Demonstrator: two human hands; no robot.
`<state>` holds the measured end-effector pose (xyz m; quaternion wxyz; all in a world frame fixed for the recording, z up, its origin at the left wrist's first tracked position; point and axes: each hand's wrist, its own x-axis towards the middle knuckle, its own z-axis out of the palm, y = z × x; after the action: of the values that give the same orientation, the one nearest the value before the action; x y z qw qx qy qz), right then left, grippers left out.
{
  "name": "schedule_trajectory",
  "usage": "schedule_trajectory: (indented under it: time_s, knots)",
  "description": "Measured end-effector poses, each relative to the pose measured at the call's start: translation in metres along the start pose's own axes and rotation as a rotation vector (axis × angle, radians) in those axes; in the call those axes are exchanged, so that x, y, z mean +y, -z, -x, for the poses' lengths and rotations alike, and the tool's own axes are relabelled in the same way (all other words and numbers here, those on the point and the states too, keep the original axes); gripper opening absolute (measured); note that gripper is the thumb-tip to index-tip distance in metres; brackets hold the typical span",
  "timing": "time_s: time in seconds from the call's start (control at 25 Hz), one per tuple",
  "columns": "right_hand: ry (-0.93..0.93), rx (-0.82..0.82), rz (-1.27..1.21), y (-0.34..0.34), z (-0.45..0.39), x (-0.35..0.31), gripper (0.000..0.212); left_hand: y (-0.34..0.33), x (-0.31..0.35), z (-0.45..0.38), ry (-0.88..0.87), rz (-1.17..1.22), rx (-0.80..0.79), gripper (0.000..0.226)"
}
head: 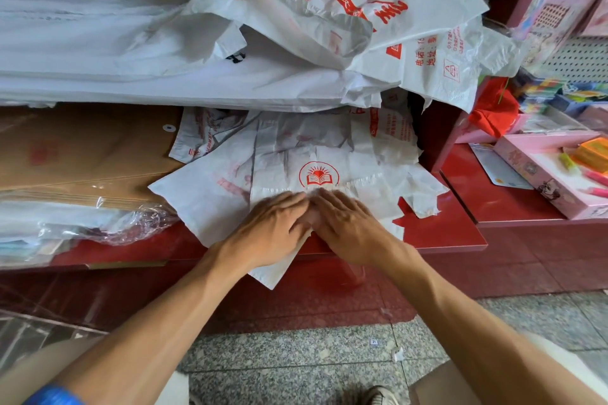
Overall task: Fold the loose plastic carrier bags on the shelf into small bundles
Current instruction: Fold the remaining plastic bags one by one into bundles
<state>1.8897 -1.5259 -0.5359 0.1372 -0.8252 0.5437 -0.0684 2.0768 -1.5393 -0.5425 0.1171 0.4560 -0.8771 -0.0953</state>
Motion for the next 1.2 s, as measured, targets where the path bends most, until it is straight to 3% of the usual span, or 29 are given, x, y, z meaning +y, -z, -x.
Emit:
schedule_trajectory:
  time_s: [0.12, 0.2, 0.32, 0.48, 0.64, 0.76, 0.88, 0.96, 1.04, 1.12, 1.2]
  knots:
    - [-0.172, -0.209, 0.048, 0.022, 0.0, 0.021, 0.078, 0.009, 0.003, 0.003, 0.098, -0.082, -0.127, 0.068]
    - [-0.217, -0.235, 0.03, 0.035, -0.001, 0.033, 0.086, 0.018, 0.003, 0.005, 0.146, -0.086, -0.166, 0.075]
    - [-0.284, -0.241, -0.038, 0.053, 0.008, 0.034, 0.073, 0.024, 0.003, 0.006, 0.152, -0.047, -0.128, 0.075]
    - [-0.292, -0.115, -0.054, 0.058, 0.015, 0.041, 0.056, 0.028, 0.003, 0.005, 0.148, 0.061, -0.07, 0.073]
    - [-0.302, 0.117, -0.163, 0.058, 0.014, 0.054, 0.021, 0.032, -0.002, 0.003, 0.294, 0.215, 0.034, 0.051]
    - [-0.305, 0.25, -0.359, 0.069, 0.018, 0.059, 0.034, 0.036, -0.014, 0.002, 0.41, 0.354, 0.147, 0.036]
    - [-0.361, 0.388, -0.556, 0.071, 0.019, 0.063, 0.033, 0.036, -0.026, 0.001, 0.549, 0.451, 0.264, 0.02]
    - [-0.394, 0.407, -0.685, 0.072, 0.022, 0.064, 0.025, 0.031, -0.032, 0.001, 0.611, 0.5, 0.319, 0.009]
    - [-0.373, 0.27, -0.73, 0.074, 0.024, 0.066, 0.011, 0.028, -0.035, 0.002, 0.644, 0.495, 0.346, 0.009]
    - [-0.405, 0.181, -0.631, 0.07, 0.021, 0.071, 0.022, 0.027, -0.035, 0.002, 0.669, 0.483, 0.35, 0.01]
    - [-0.488, 0.29, -0.597, 0.069, 0.017, 0.076, 0.019, 0.026, -0.036, 0.0, 0.679, 0.517, 0.34, 0.007]
